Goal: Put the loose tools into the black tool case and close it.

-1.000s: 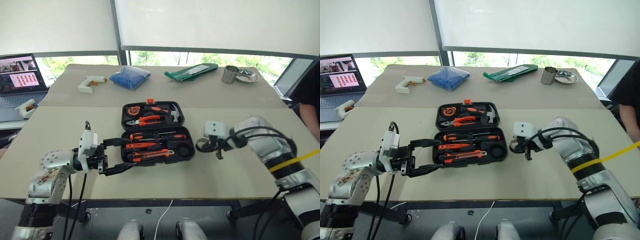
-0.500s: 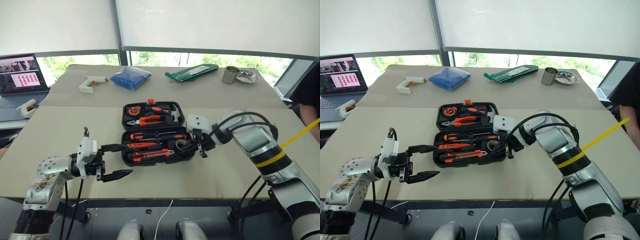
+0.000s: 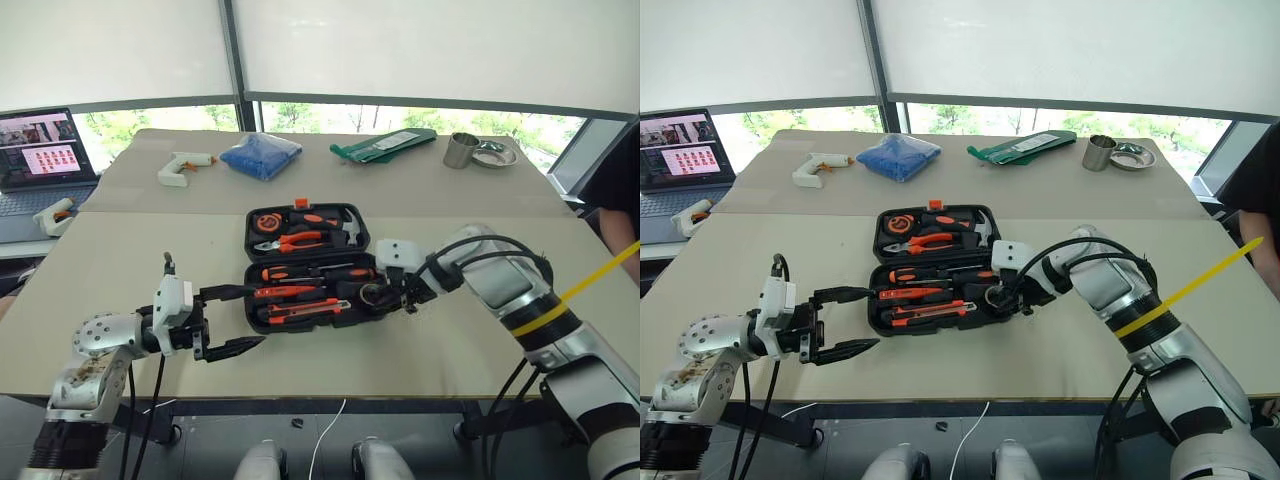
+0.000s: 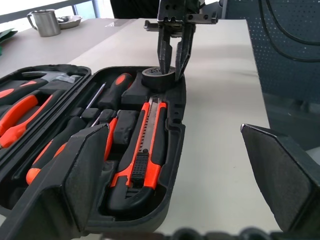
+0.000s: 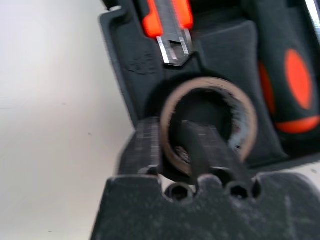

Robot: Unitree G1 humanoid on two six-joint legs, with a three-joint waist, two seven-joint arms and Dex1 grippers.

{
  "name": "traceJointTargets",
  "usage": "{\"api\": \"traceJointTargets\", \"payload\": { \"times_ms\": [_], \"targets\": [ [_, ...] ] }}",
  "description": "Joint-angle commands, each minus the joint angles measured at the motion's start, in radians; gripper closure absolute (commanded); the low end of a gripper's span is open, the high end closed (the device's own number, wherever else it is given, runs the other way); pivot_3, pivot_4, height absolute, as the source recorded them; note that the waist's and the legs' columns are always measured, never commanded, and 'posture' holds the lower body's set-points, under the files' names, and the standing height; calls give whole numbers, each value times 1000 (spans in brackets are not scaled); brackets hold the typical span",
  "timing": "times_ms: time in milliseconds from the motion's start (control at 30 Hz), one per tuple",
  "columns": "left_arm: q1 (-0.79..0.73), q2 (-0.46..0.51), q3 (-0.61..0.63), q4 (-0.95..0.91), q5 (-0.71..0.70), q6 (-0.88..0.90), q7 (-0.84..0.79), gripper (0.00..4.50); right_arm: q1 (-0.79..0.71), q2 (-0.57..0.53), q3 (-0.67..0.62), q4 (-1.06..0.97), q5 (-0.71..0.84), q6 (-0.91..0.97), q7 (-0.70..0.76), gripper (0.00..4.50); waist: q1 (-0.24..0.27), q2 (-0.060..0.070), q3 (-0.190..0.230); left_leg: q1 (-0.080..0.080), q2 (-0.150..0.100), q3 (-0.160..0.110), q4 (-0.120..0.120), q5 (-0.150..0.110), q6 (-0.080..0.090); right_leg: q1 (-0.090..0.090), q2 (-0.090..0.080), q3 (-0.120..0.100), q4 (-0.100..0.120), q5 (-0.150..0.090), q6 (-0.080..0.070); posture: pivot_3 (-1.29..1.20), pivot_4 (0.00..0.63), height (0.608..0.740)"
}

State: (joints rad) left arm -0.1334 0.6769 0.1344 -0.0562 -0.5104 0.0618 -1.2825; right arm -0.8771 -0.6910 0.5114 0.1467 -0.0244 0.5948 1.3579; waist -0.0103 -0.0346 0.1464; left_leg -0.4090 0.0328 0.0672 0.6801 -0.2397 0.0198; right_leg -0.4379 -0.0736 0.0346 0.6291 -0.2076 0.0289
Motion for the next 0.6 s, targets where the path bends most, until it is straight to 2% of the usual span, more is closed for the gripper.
{"api": "traceJointTargets", "payload": {
  "times_ms": [33,133,233,300,333,433,500,600],
  "targets": [
    [12,0,30,-13,-9,-22,17,0,-14,-6,-44,-32,63,13,69,1564,-1,0,0,0,0,0,0,0,0,0,0,0,0,0,0,0,150,740],
    [18,-1,41,-13,-9,-17,41,0,-24,-12,-97,-52,121,27,94,630,-2,0,0,0,0,0,0,0,0,-1,0,0,0,0,0,0,150,740],
    [1,1,68,20,2,20,119,0,-30,-26,-175,-36,176,37,81,630,-2,0,0,0,0,0,0,0,0,-1,0,0,0,0,0,0,150,740],
    [-39,-4,98,75,30,63,235,487,-32,-26,-224,42,156,-23,7,544,-1,0,0,0,0,-1,0,0,0,0,0,0,0,0,0,0,150,740],
    [-57,-5,110,97,35,91,287,755,-36,-23,-239,89,135,-65,-39,1156,0,0,0,1,0,-1,0,0,0,0,0,0,0,0,0,0,150,740],
    [-99,2,114,154,69,161,385,1797,-60,2,-253,236,58,-205,-186,1958,-2,-1,0,2,0,-1,0,0,0,2,0,-1,0,0,0,0,150,740],
    [-136,6,98,189,105,190,431,2720,-83,37,-248,337,9,-282,-282,2809,-4,-1,0,2,0,0,0,0,0,2,0,0,0,0,0,0,150,740],
    [-221,-4,51,257,165,247,499,3849,-119,94,-231,476,-38,-352,-354,3741,-8,-1,1,2,0,0,-1,0,-1,1,1,0,1,0,0,0,150,740]
  ]
}}
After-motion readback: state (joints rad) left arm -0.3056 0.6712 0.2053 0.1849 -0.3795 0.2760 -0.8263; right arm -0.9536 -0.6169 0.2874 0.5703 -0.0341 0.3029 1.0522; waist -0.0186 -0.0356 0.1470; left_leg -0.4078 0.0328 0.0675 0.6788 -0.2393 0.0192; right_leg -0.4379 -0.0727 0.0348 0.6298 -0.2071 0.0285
